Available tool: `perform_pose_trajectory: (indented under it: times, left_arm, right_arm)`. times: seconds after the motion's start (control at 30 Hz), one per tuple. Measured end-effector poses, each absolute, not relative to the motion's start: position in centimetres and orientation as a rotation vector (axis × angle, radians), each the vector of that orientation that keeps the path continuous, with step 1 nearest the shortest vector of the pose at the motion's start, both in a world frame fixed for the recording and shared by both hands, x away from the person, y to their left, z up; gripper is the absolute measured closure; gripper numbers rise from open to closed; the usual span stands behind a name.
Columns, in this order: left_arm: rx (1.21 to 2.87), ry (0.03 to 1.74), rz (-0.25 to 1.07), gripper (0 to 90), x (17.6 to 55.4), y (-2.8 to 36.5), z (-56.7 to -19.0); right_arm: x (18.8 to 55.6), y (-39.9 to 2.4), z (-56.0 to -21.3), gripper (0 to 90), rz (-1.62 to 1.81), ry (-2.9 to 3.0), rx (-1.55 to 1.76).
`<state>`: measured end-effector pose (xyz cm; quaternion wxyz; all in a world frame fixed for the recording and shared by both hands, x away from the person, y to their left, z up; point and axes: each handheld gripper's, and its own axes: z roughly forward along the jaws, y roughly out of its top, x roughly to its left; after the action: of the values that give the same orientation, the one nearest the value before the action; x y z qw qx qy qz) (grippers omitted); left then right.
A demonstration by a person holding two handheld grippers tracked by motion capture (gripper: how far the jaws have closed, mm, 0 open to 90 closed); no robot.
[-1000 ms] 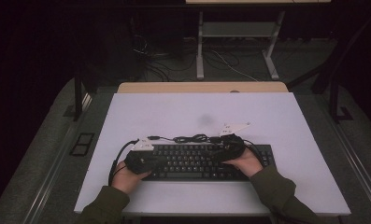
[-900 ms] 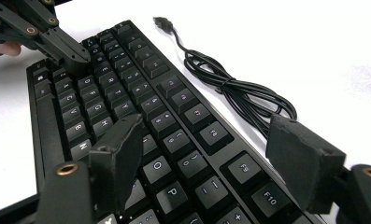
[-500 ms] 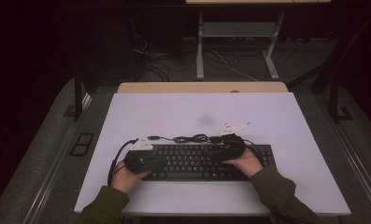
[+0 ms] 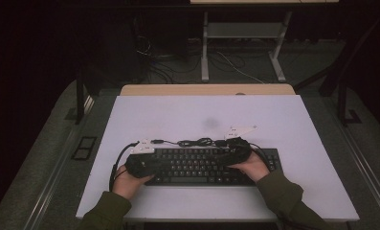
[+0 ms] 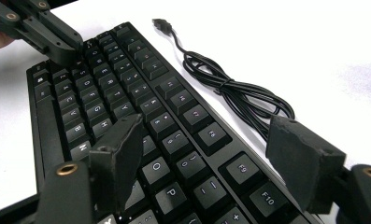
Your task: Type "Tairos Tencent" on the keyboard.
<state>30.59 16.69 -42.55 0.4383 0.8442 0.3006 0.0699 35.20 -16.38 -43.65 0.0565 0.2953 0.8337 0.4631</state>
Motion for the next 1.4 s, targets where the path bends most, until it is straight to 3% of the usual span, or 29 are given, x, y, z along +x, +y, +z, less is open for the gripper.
perform_pose_trajectory:
  times: [0.17, 0.47, 1.4]
  left_arm:
    - [2.096, 0.734, 0.172, 80.6, 30.4, 16.6, -42.4]
    - [2.108, 0.692, 0.138, 89.0, 29.9, 15.7, -42.2]
    - [2.207, 0.561, 0.028, 89.4, 29.0, 12.9, -43.3]
  right_arm:
    - [35.2, -16.4, -43.6, 27.2, 1.406, 2.528, 0.897]
    - [35.2, -16.4, -43.7, 27.3, 1.406, 2.528, 0.899]
    - [35.2, -16.5, -43.7, 27.3, 1.402, 2.527, 0.908]
